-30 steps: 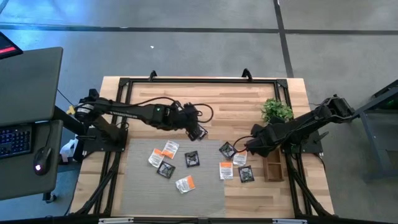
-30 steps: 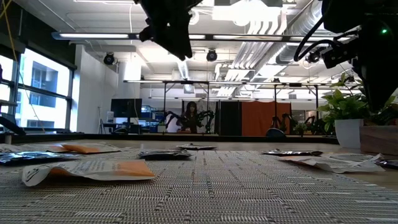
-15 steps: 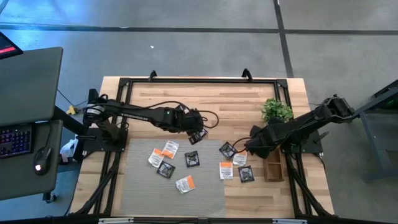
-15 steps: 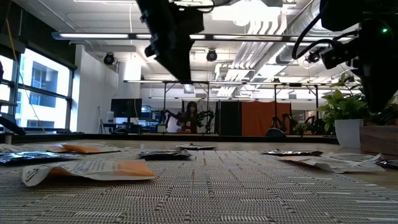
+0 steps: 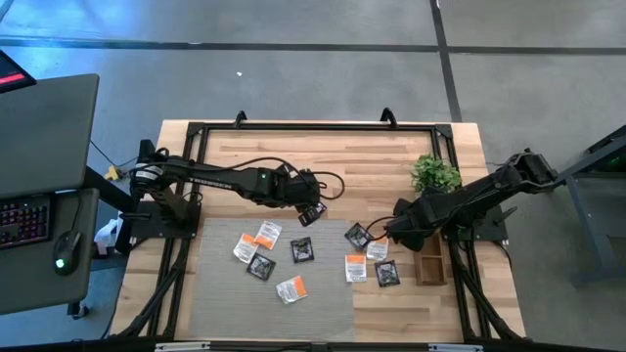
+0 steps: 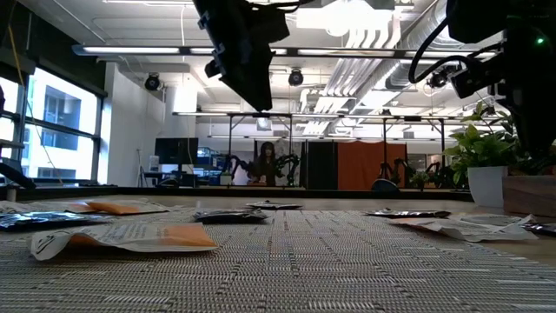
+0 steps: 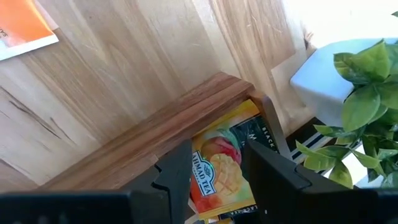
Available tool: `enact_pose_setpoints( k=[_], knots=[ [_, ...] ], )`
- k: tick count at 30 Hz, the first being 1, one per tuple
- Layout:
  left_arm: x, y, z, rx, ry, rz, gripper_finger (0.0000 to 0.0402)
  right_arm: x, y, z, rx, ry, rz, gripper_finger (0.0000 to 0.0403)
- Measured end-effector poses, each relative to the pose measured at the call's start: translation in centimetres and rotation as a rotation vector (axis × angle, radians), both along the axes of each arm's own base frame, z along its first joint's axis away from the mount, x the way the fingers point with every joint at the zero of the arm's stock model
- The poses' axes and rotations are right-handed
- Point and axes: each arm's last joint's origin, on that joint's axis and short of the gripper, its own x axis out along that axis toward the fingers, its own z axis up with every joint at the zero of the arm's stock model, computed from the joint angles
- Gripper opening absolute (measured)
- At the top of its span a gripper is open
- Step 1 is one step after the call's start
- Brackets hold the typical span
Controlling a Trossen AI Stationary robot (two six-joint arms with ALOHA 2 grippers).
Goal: Pick & Place Tea
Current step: Put the orange tea bag into the top section of the wooden organizer
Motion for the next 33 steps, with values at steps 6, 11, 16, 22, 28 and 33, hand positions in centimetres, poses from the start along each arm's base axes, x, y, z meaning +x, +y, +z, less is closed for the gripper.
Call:
enact_pose_setpoints(
  k=[6,11,16,22,28,33],
  knots=[
    [0.0,0.0,0.0,-0.014,-0.003,-0.006,0.0117,0.0,0.1,0.0,0.051,0.022,0.013,0.0138],
    [0.2,-0.1,0.1,-0.03,-0.035,0.01,0.0117,0.0,0.4,-0.1,0.079,0.019,0.007,0.0138],
    [0.3,-0.1,0.1,-0.038,-0.039,0.006,0.0117,-0.1,0.5,-0.1,0.084,0.031,0.062,0.0138],
    [0.4,-0.1,0.2,-0.04,-0.061,0.006,0.0117,-0.4,-1.0,0.2,-0.031,0.092,0.062,0.0138],
    [0.4,-0.1,0.2,-0.04,-0.062,0.006,0.0117,-0.3,-2.3,0.3,0.003,0.124,0.029,0.0138],
    [0.4,-0.1,0.2,-0.04,-0.061,0.006,0.0117,-0.8,-3.1,-0.7,0.03,0.16,-0.014,0.0138]
  ],
)
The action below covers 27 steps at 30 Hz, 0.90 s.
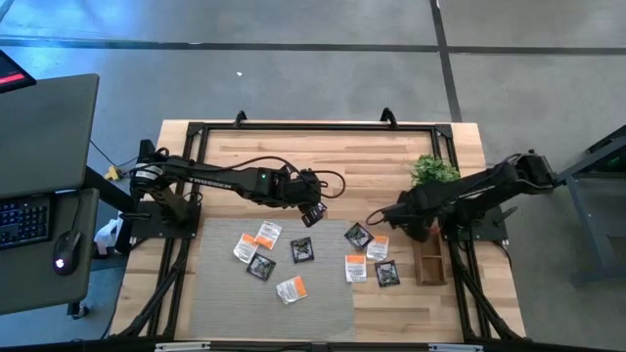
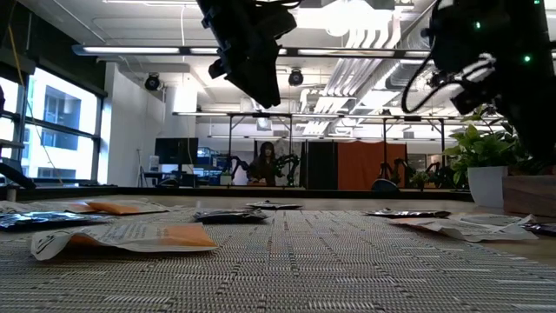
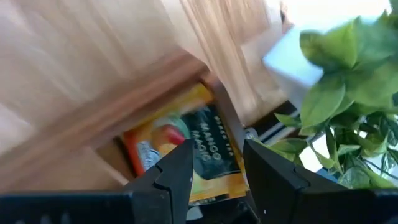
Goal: Pick & Place Tea
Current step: Put the orange tea bag into the top section of the wooden organizer
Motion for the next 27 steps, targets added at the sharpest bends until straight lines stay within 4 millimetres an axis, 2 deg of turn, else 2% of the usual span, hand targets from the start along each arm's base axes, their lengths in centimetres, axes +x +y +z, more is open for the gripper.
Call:
enact_pose_setpoints(
  k=[4,10,13,19,24,27],
  knots=[
    [0.0,0.0,0.0,0.0,0.0,0.0,0.0117,-0.3,-0.4,-1.0,0.0,-0.001,-0.016,0.0138],
    [0.0,0.0,0.0,0.0,0.0,0.0,0.0117,-0.2,-0.3,-1.1,0.01,-0.008,-0.002,0.013],
    [0.0,0.0,0.0,0.0,0.0,0.0,0.0117,-0.2,-0.3,-1.1,0.013,-0.005,-0.003,0.0103],
    [0.0,0.0,0.0,0.0,0.0,0.0,0.0117,-0.3,-0.3,-1.1,0.032,-0.001,-0.011,0.0011],
    [0.0,0.0,0.0,0.0,0.0,0.0,0.0117,-0.4,-0.1,-0.9,0.044,0.009,-0.038,0.0017],
    [0.0,0.0,0.0,0.0,0.0,0.0,0.0117,-0.5,-0.2,0.0,0.008,0.04,-0.074,0.0005]
  ],
)
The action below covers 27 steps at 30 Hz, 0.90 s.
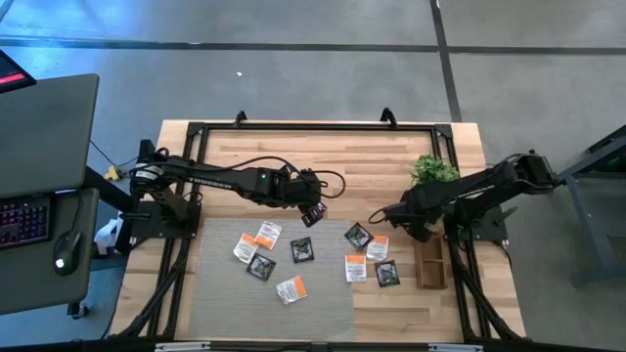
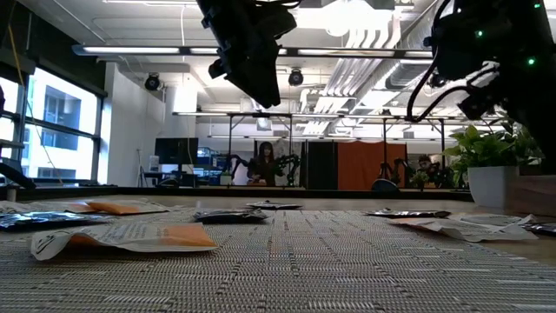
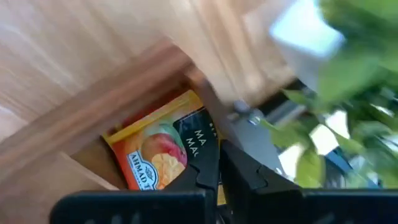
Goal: Pick & Place Tea
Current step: Put the orange tea bag into the top section of the wooden organizer
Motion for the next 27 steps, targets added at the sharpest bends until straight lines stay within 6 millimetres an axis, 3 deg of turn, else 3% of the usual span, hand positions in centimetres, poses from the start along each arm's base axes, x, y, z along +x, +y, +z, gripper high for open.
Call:
enact_pose_setpoints(
  k=[8,15,22,27],
  knots=[
    [0.0,0.0,0.0,0.0,0.001,0.0,0.0117,1.0,0.4,3.2,-0.026,-0.034,-0.056,0.0003],
    [-0.1,0.0,0.0,0.001,0.01,-0.001,0.0117,0.7,2.7,4.9,-0.131,-0.198,-0.168,0.0002],
    [-0.1,0.0,0.0,0.026,0.024,-0.036,0.0117,-2.2,5.6,4.6,-0.337,-0.448,-0.301,0.0001],
    [-0.1,0.0,0.0,0.028,0.025,-0.039,0.0117,-3.2,6.4,3.1,-0.383,-0.494,-0.304,0.0001]
  ],
)
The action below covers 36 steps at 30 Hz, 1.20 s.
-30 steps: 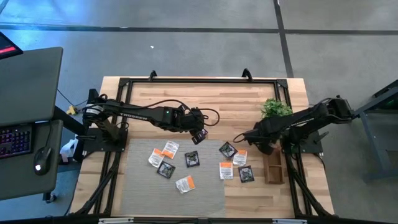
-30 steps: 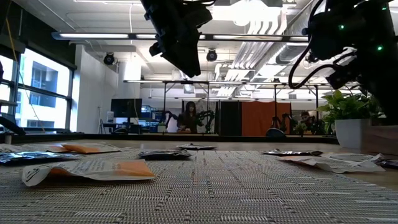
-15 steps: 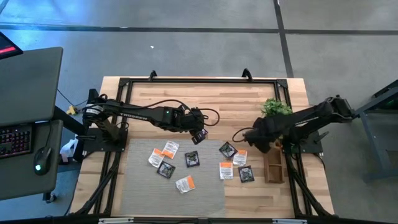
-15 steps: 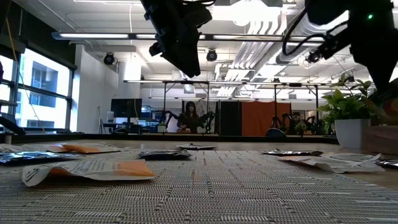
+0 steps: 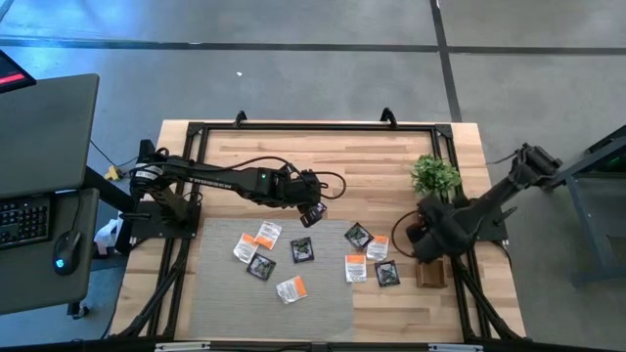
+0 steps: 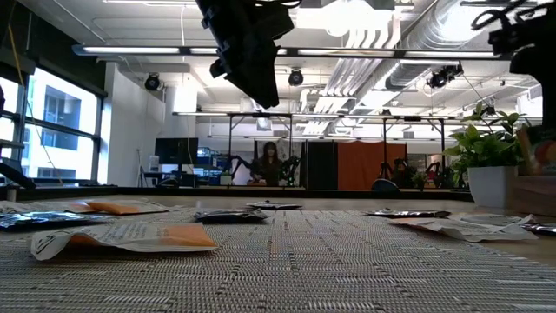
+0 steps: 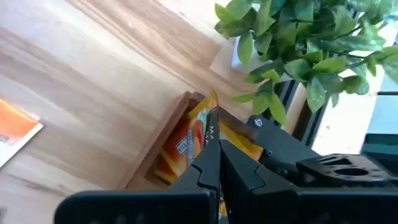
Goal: Pick & Place Tea
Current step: Put the orange tea bag into the top section of the wooden organizer, then put the black tea bag into the middle section of the wooden organizer
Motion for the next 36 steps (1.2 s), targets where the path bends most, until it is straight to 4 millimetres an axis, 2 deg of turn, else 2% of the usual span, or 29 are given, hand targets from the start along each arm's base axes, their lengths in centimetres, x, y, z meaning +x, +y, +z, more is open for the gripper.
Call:
enact_pose_setpoints(
  k=[6,8,14,23,27,33,36],
  knots=[
    [0.0,0.0,0.0,-0.014,0.0,-0.008,0.0117,-0.8,-0.2,-2.9,0.015,0.01,-0.042,0.0001],
    [0.0,-0.1,0.0,-0.017,-0.001,-0.01,0.0117,-0.7,-0.1,-3.0,0.025,0.021,-0.033,0.0001],
    [0.1,-0.1,0.0,-0.019,-0.006,-0.01,0.0117,-0.2,0.4,-1.6,0.062,0.032,0.035,0.002],
    [0.0,-0.1,0.0,-0.039,-0.01,0.001,0.0117,-0.5,0.4,-0.6,0.102,0.136,0.053,0.0092],
    [0.0,-0.3,-0.1,-0.099,0.002,-0.028,0.0117,-0.5,0.5,-0.3,0.144,0.185,0.096,0.0114],
    [-1.9,-0.7,2.0,-0.11,-0.011,-0.031,0.0117,1.2,1.3,2.5,0.131,0.022,0.227,0.0116],
    [-3.4,-1.5,3.4,-0.074,-0.012,-0.034,0.0117,2.6,2.1,3.7,0.1,-0.126,0.368,0.0113]
  ],
)
